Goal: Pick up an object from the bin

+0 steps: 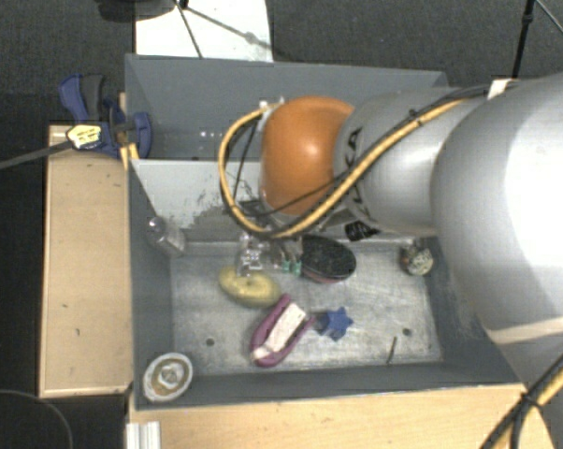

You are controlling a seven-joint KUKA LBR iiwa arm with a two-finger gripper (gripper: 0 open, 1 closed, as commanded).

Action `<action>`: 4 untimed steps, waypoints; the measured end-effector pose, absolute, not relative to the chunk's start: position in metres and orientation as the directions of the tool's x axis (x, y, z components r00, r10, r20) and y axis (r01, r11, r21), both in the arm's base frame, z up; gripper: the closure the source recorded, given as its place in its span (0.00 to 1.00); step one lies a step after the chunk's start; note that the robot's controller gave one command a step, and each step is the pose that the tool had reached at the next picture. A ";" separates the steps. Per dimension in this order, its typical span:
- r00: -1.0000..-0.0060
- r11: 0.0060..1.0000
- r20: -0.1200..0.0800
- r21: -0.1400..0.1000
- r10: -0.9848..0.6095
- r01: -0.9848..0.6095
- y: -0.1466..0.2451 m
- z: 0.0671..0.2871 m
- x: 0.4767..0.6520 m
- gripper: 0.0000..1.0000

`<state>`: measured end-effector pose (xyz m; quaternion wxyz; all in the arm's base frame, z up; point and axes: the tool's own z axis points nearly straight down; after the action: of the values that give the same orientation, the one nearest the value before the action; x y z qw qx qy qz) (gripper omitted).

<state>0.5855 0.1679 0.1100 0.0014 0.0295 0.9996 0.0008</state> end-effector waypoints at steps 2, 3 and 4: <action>-0.998 0.998 -0.003 0.002 0.064 0.064 0.168 0.110 0.585 1.00; -0.998 0.998 -0.003 0.002 0.066 0.066 0.168 0.110 0.585 0.00; -0.998 0.998 -0.003 0.002 0.068 0.068 0.168 0.110 0.585 1.00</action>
Offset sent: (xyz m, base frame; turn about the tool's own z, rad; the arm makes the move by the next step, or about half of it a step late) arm 0.0000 0.0000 0.0000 0.0000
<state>0.5855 0.1680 0.1100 0.0014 0.0339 0.9994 0.0011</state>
